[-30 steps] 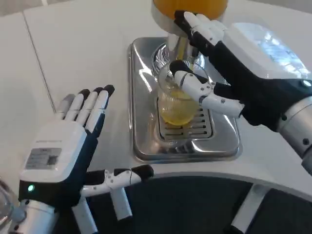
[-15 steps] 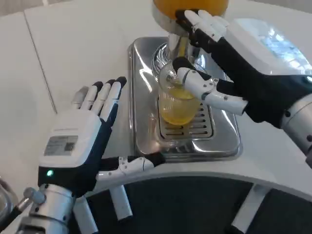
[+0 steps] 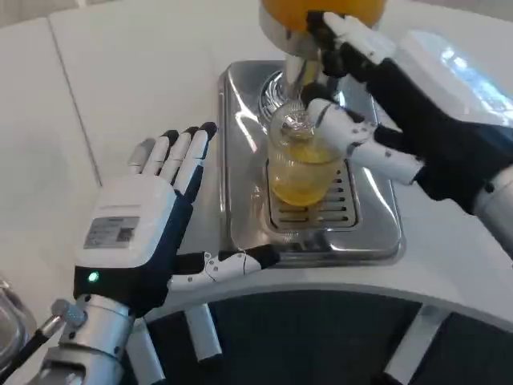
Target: Grasp the cup under the faucet to collect the drink, then remove the cup.
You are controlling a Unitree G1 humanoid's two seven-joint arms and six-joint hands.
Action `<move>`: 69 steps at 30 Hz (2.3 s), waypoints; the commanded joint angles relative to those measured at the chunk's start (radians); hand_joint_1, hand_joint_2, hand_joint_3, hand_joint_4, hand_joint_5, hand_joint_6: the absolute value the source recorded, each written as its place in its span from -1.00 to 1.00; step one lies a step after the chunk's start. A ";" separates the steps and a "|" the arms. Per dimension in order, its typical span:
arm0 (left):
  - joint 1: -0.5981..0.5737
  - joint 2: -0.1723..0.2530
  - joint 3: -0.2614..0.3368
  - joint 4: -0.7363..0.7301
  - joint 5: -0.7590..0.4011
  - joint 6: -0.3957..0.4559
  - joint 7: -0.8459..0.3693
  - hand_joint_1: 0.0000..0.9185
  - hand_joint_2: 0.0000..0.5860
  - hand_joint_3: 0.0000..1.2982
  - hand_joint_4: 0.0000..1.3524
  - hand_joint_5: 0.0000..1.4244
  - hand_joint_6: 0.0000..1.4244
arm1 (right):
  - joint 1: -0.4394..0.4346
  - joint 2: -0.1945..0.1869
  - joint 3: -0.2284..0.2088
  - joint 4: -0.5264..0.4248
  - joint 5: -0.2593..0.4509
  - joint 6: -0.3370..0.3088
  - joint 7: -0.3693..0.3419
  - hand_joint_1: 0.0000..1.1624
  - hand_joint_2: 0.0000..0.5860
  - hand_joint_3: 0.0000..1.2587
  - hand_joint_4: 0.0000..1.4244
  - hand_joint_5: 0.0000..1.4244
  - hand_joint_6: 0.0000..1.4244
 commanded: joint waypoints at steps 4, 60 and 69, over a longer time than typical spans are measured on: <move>-0.010 -0.002 -0.051 0.012 0.017 -0.006 0.022 -0.97 -0.97 -1.00 -1.00 -1.00 -0.98 | 0.073 0.055 -0.097 -0.030 0.050 0.076 -0.057 -1.00 0.82 -0.87 -1.00 -0.97 -0.93; -0.193 -0.089 -0.051 0.274 -0.157 -0.033 0.140 -0.95 -1.00 -1.00 -1.00 -1.00 -0.97 | 0.872 -0.250 -0.599 0.036 0.496 -0.918 -0.197 -0.71 0.50 -1.00 -1.00 -1.00 -1.00; -0.254 -0.119 -0.070 0.380 -0.221 -0.169 0.206 -0.79 -0.99 -1.00 -1.00 -0.98 -0.95 | 0.905 -0.240 -0.600 0.001 0.501 -0.895 -0.188 -0.69 0.44 -1.00 -1.00 -1.00 -1.00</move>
